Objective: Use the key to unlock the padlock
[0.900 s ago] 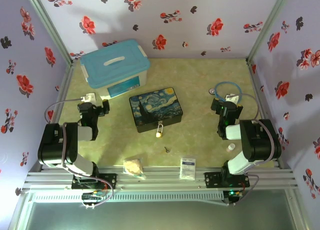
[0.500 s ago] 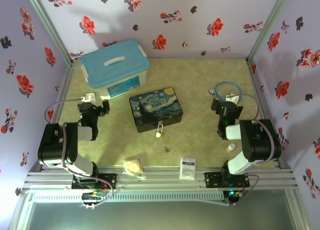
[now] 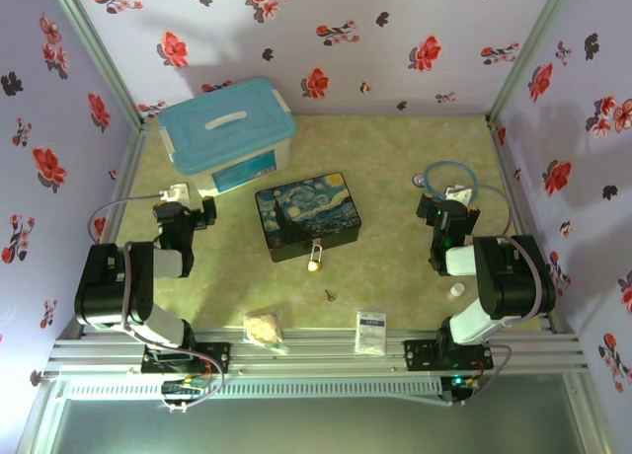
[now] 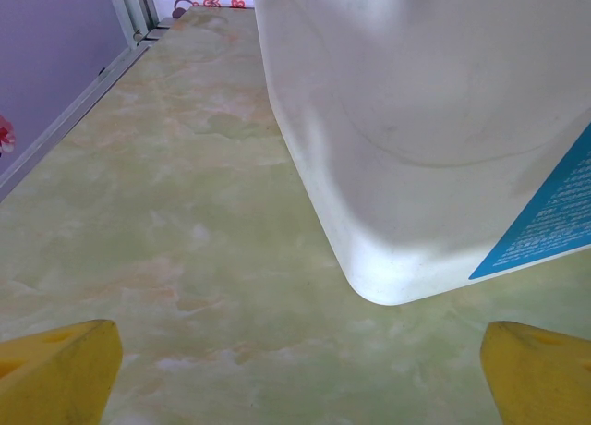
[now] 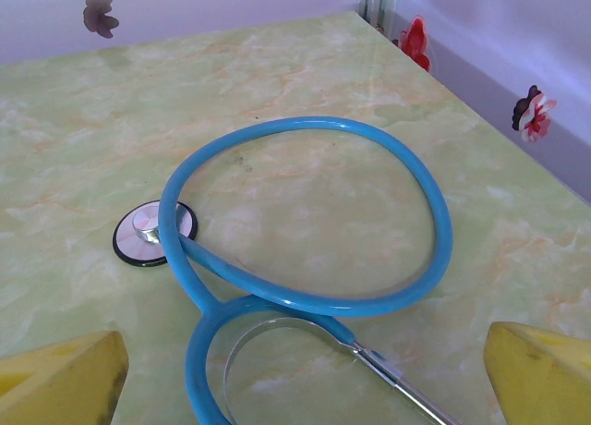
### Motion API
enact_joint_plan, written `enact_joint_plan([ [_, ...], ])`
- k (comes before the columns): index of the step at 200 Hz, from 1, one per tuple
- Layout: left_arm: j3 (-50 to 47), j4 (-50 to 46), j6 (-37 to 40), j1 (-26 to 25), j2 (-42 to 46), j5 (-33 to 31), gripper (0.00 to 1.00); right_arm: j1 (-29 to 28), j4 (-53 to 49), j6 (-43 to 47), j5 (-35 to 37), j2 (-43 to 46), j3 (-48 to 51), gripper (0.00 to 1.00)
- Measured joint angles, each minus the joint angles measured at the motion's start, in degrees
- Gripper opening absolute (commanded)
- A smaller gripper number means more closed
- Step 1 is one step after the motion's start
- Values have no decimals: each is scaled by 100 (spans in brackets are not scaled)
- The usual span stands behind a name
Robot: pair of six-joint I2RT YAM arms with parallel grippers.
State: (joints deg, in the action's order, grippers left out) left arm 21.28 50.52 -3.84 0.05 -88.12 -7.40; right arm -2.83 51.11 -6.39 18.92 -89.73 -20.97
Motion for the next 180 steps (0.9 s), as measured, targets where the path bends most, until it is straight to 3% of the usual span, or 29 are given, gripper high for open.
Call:
enact_joint_plan([
  [122, -55, 105, 0, 0, 48, 0, 100, 0, -2, 7, -74, 9, 0, 99],
  [180, -127, -474, -7, 0, 1480, -2, 100, 0, -772, 31, -94, 1161, -22, 99],
])
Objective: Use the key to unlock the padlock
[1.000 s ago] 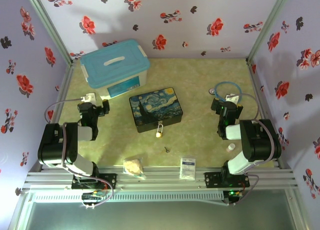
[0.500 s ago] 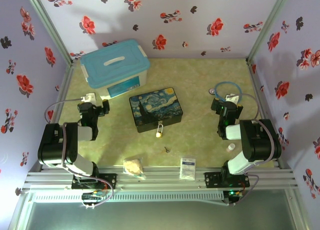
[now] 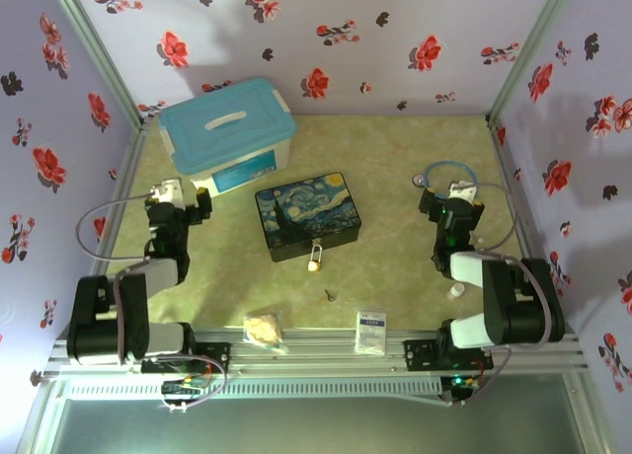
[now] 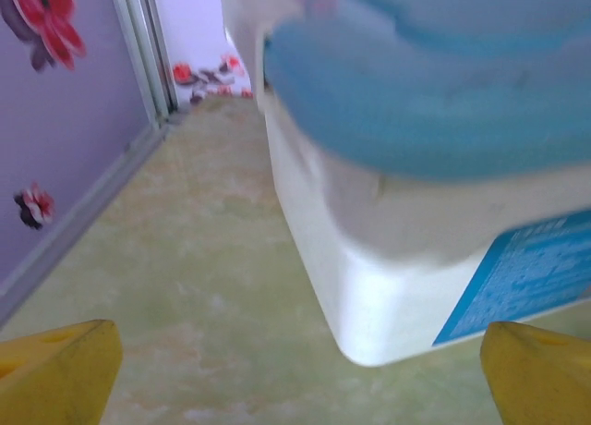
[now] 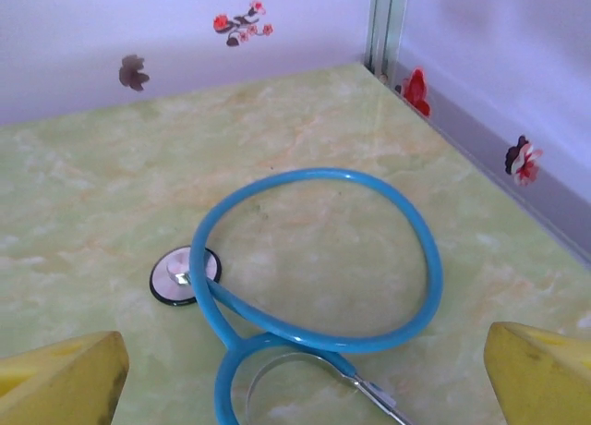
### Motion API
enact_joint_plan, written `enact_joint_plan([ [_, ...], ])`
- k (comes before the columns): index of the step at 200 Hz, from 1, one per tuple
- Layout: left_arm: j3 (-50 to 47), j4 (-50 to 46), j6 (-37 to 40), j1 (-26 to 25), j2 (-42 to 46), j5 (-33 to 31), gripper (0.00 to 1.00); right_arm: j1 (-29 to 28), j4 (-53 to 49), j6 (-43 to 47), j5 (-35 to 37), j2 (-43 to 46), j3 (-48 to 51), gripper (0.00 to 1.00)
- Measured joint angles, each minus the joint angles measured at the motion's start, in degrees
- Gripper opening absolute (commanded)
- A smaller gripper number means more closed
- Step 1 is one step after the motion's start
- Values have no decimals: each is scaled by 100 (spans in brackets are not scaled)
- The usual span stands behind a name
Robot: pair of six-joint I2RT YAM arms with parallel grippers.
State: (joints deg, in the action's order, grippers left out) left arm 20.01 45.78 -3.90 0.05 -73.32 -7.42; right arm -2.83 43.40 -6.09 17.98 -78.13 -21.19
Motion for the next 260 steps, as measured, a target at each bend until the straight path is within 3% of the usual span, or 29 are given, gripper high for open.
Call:
enact_joint_plan([
  [47, 17, -1043, -758, -4, 1329, 68, 100, -4, -2044, -876, 39, 957, -890, 99],
  [99, -289, -1425, -2092, -11, 2199, 1248, 100, -101, -3617, -1613, -1665, 1316, -1390, 99],
  [125, -348, -1884, -2527, -192, 2487, 1770, 100, -588, -4498, -1692, -2129, 1425, -1547, 99],
  [195, -195, -3587, -3069, -2070, 2953, 1963, 100, -2870, -6251, -1663, -2249, 1707, -1703, 95],
  [260, 70, -4649, -3598, -3720, 3005, 1499, 100, -4765, -6566, -2273, -1919, 1648, -1272, 84],
])
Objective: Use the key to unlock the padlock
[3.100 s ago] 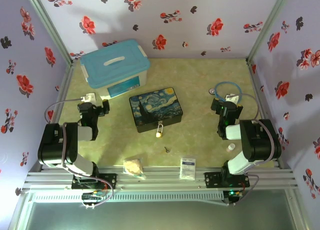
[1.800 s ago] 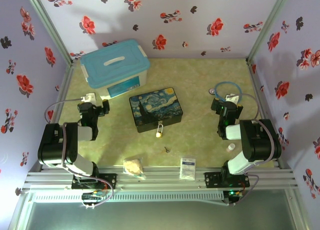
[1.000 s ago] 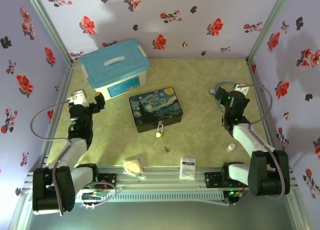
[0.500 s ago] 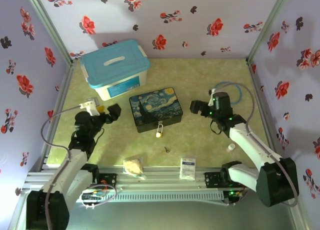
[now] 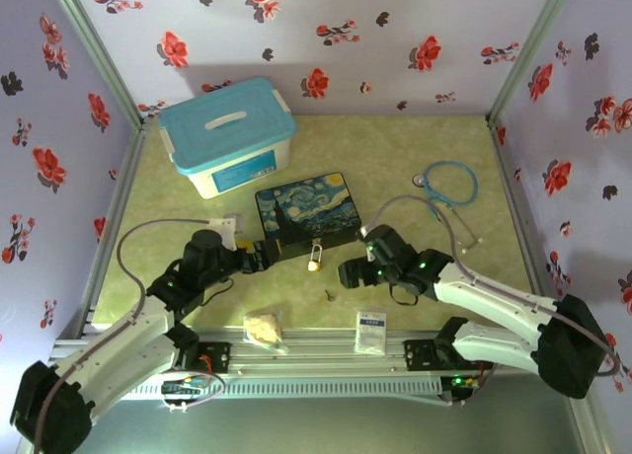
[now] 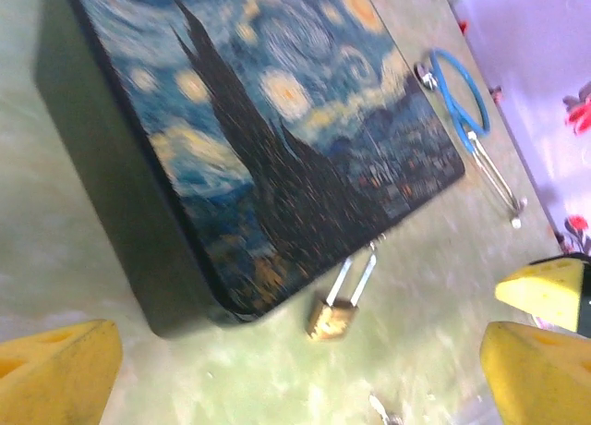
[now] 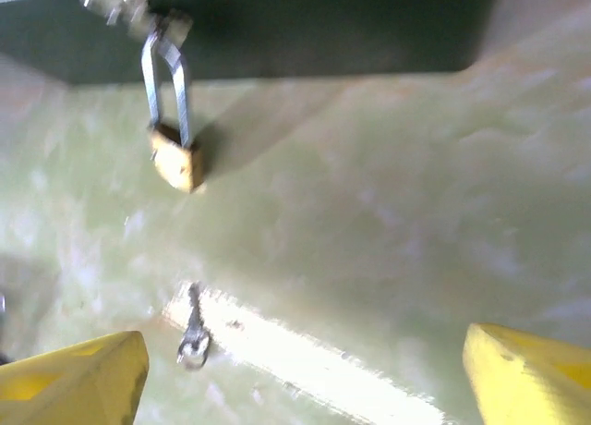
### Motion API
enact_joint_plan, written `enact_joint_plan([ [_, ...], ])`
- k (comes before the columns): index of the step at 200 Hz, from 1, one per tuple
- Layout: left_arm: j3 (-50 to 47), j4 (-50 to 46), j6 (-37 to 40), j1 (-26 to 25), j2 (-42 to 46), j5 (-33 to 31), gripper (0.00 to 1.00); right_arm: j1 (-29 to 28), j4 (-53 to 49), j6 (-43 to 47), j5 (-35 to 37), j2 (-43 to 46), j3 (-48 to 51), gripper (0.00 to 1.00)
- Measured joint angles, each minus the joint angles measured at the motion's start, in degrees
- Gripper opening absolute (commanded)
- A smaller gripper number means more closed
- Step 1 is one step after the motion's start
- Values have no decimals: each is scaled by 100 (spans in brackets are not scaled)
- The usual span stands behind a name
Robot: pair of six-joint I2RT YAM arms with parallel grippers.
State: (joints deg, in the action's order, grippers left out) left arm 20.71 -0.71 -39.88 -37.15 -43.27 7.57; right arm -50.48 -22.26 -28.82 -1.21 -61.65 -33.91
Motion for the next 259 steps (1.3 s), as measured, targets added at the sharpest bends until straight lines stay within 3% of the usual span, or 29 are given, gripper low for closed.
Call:
enact_joint_plan([
  [43, 2, -31, -378, -761, -219, -424, 100, -1021, 173, -328, 343, -424, 24, 69],
  [89, 2, 72, -678, -1012, -638, -704, 100, -1572, 603, -479, 605, -1161, 22, 57],
  [161, -28, 181, -892, -1060, -660, -935, 100, -1843, 907, -514, 1067, -2009, -162, 38],
  [241, -31, 245, -935, -1060, -678, -1001, 100, -1989, 1019, -485, 1381, -2321, -299, 31],
  [259, -31, 243, -935, -1060, -702, -1005, 100, -2085, 1010, -507, 1497, -2404, -356, 22],
])
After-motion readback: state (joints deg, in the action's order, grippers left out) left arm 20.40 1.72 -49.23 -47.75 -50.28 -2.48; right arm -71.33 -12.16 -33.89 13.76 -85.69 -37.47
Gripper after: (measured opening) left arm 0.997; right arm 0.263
